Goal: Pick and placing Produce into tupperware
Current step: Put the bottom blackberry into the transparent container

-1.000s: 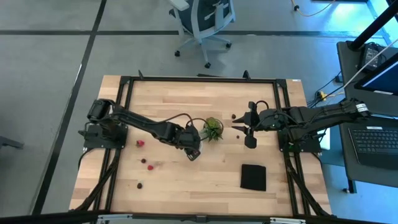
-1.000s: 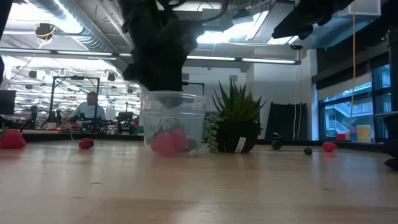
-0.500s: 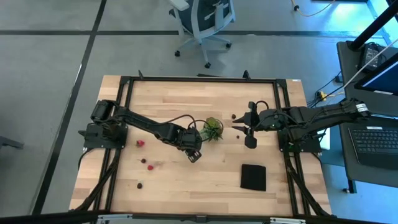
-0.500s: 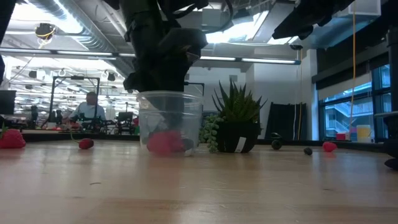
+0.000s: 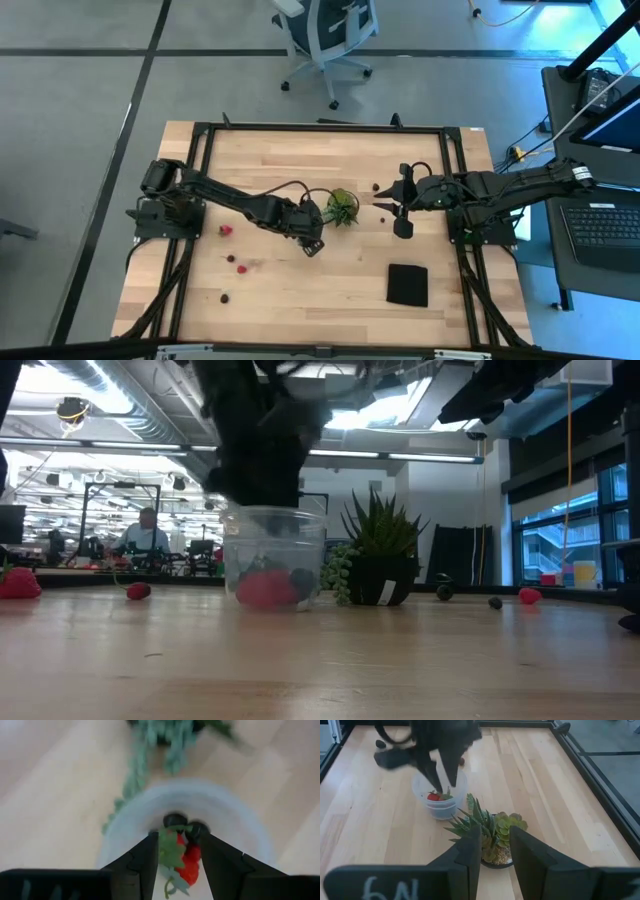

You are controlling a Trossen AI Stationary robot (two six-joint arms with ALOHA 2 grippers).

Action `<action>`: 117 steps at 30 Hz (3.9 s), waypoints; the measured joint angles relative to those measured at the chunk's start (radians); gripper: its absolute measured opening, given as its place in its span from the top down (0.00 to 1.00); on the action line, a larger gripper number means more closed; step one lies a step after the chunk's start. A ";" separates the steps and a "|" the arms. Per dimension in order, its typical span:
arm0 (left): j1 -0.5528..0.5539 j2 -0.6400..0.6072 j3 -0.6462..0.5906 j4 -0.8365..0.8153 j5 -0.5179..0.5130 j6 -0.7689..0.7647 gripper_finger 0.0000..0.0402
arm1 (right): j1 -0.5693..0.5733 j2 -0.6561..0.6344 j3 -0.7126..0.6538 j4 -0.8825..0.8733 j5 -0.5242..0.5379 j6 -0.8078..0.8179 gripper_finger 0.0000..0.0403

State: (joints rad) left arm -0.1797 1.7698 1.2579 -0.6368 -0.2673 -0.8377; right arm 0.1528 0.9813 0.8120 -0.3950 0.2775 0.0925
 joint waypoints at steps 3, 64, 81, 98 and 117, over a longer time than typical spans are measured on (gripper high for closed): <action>-0.006 -0.067 0.000 -0.007 -0.010 0.040 0.66 | 0.000 0.000 0.000 0.000 0.000 0.000 0.74; -0.679 -0.058 0.000 -0.473 0.367 -1.410 0.50 | 0.000 0.001 0.000 0.010 0.000 -0.025 0.74; -0.674 -0.058 -0.040 -0.430 0.298 -1.409 0.43 | 0.000 0.001 0.000 0.009 0.000 -0.025 0.74; -0.665 -0.058 -0.224 -0.190 0.391 -1.431 0.43 | 0.000 0.001 0.000 0.009 0.000 -0.020 0.74; -0.660 -0.064 -0.351 -0.033 0.435 -1.449 0.56 | 0.000 0.001 0.000 0.009 0.000 -0.022 0.74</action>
State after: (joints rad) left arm -0.8394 1.7056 0.9066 -0.6702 0.1674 -2.2868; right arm 0.1526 0.9825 0.8120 -0.3862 0.2775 0.0704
